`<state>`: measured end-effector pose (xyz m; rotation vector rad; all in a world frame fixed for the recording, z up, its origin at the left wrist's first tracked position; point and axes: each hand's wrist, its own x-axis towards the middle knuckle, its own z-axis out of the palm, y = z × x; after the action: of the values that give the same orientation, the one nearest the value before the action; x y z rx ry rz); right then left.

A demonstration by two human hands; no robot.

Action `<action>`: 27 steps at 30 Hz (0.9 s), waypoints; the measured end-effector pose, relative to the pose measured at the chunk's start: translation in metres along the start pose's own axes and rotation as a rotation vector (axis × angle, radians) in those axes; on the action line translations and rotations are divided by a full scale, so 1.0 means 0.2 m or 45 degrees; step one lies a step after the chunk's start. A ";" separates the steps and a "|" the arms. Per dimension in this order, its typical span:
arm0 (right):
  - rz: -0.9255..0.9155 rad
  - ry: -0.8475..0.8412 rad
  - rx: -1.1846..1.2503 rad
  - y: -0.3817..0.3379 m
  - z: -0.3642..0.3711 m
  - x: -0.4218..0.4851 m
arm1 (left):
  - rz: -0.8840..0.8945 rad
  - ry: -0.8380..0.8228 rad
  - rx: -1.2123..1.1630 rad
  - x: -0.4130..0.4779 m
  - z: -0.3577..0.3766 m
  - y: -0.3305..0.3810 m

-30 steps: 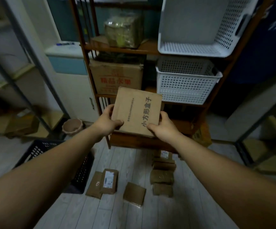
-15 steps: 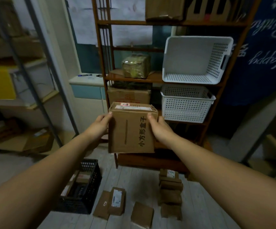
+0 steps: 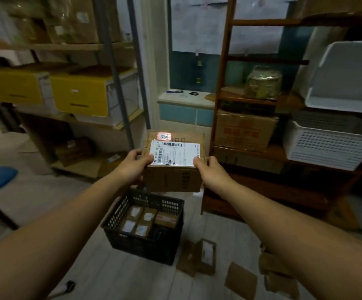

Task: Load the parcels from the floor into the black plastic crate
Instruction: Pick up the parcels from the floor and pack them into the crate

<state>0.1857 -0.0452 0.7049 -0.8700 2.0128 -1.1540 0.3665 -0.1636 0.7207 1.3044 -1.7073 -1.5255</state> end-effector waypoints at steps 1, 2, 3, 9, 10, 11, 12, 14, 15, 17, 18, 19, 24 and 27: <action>-0.009 -0.010 0.003 -0.02 0.06 0.02 | -0.002 0.002 0.003 0.02 -0.06 -0.02; -0.019 -0.013 -0.002 -0.03 0.12 0.05 | -0.006 0.007 -0.001 0.04 -0.12 -0.04; -0.025 -0.011 -0.009 -0.04 0.17 0.08 | -0.019 0.008 -0.012 0.08 -0.17 -0.06; 0.022 -0.081 -0.109 0.02 0.48 0.37 | -0.138 -0.044 0.143 0.34 -0.31 -0.22; 0.047 -0.087 -0.118 0.04 0.52 0.42 | -0.162 -0.058 0.180 0.40 -0.32 -0.25; 0.057 -0.096 -0.109 0.04 0.57 0.47 | -0.183 -0.071 0.205 0.47 -0.33 -0.28; 0.061 -0.101 -0.088 0.06 0.61 0.54 | -0.196 -0.080 0.221 0.54 -0.34 -0.31; 0.024 -0.110 -0.086 0.08 0.71 0.68 | -0.231 -0.080 0.244 0.70 -0.37 -0.36; -0.010 -0.127 -0.091 0.08 0.75 0.74 | -0.248 -0.073 0.267 0.78 -0.40 -0.38; -0.045 -0.177 -0.102 0.09 0.86 0.87 | -0.271 -0.070 0.333 0.94 -0.44 -0.43; -0.045 -0.209 -0.119 0.11 0.91 0.94 | -0.287 -0.085 0.354 1.01 -0.46 -0.45; -0.040 -0.239 -0.144 0.11 0.95 1.00 | -0.302 -0.106 0.360 1.09 -0.48 -0.47; 0.043 -0.267 -0.229 0.11 1.06 1.19 | -0.354 -0.214 0.321 1.39 -0.51 -0.54; 0.113 -0.198 -0.272 0.17 1.14 1.32 | -0.350 -0.302 0.347 1.57 -0.52 -0.60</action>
<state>0.2098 -0.3467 0.5293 -0.9344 2.0479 -0.8075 0.3645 -0.4778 0.5634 1.6049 -2.0082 -1.7024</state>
